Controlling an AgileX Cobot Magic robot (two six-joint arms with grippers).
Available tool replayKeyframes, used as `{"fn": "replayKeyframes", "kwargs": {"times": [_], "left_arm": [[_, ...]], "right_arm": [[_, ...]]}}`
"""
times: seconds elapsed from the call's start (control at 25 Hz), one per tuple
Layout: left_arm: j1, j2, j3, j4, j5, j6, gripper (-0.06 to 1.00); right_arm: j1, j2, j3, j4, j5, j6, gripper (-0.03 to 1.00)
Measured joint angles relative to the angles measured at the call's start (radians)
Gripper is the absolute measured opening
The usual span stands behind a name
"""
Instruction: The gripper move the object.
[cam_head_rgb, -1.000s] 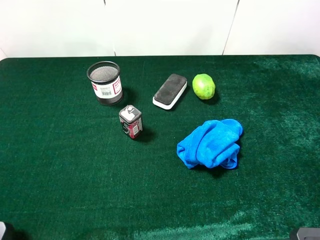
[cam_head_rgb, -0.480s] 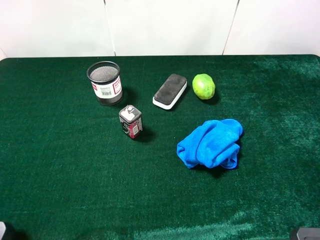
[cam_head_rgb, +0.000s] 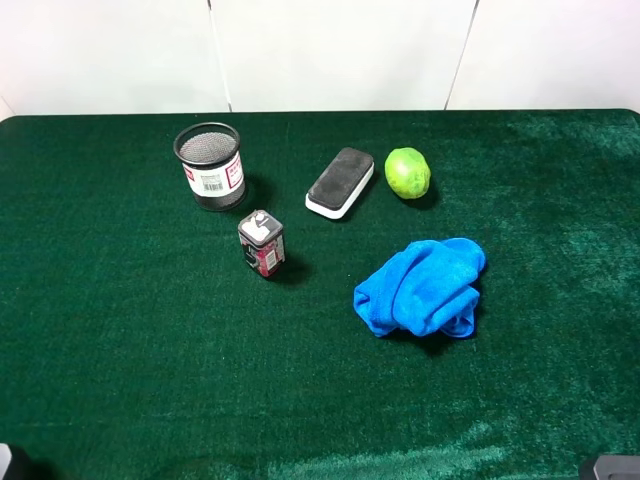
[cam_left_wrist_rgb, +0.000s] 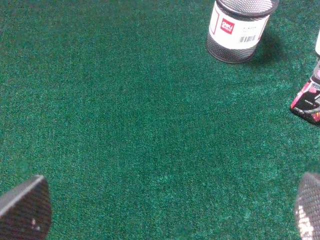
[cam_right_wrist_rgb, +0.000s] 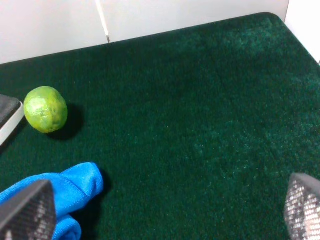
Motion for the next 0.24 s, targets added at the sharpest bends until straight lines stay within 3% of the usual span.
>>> {"fn": "replayKeyframes", "kwargs": {"times": [0.24], "left_arm": [[0.0,0.0,0.0,0.0,0.0,0.0,0.99]], "right_arm": [[0.0,0.0,0.0,0.0,0.0,0.0,0.7]]}}
